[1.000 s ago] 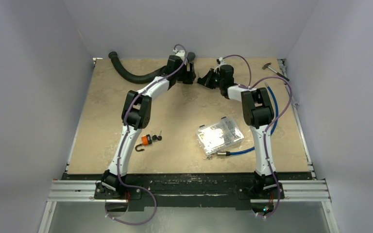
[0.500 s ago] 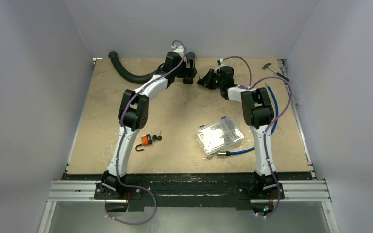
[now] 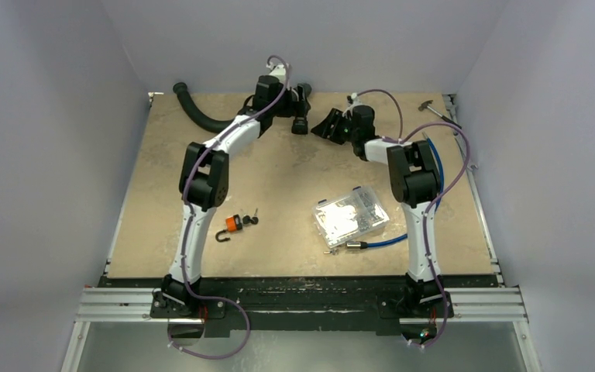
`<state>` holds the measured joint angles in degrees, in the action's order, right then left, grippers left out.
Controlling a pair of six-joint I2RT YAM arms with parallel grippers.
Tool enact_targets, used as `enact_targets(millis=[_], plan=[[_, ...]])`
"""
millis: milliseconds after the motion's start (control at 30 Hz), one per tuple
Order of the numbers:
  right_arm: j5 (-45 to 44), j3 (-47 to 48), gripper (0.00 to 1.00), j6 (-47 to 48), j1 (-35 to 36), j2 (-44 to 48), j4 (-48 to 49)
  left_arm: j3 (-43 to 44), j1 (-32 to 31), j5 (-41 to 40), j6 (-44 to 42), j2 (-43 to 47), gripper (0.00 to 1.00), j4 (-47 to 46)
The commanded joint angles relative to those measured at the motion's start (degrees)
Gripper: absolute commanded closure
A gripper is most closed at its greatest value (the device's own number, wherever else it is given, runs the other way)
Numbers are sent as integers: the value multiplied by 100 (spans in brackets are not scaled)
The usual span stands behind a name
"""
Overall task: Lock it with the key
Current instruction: Place the key at the center of the board.
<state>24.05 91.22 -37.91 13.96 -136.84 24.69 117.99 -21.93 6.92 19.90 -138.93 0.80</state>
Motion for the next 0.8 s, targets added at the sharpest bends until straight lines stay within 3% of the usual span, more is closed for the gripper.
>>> enact_targets(millis=[0,267,400,533,767], plan=[[89,-285,38,215,-1,580,-221,-208,175,235,-85,758,0,-134],[310,-598,23,515,-1,1120,-289,-1202,553,543,-391,1790,0,116],[504,-781,16,746,-5,1543,-378,-1972,888,1186,-748,2515,0,224],[714,-908,1,1110,0,2075,-654,-2626,1261,1785,-1252,3243,0,839],[1051,-1170,1,2098,-7,3048,-1558,-3567,1924,2281,-2861,4656,0,2200]])
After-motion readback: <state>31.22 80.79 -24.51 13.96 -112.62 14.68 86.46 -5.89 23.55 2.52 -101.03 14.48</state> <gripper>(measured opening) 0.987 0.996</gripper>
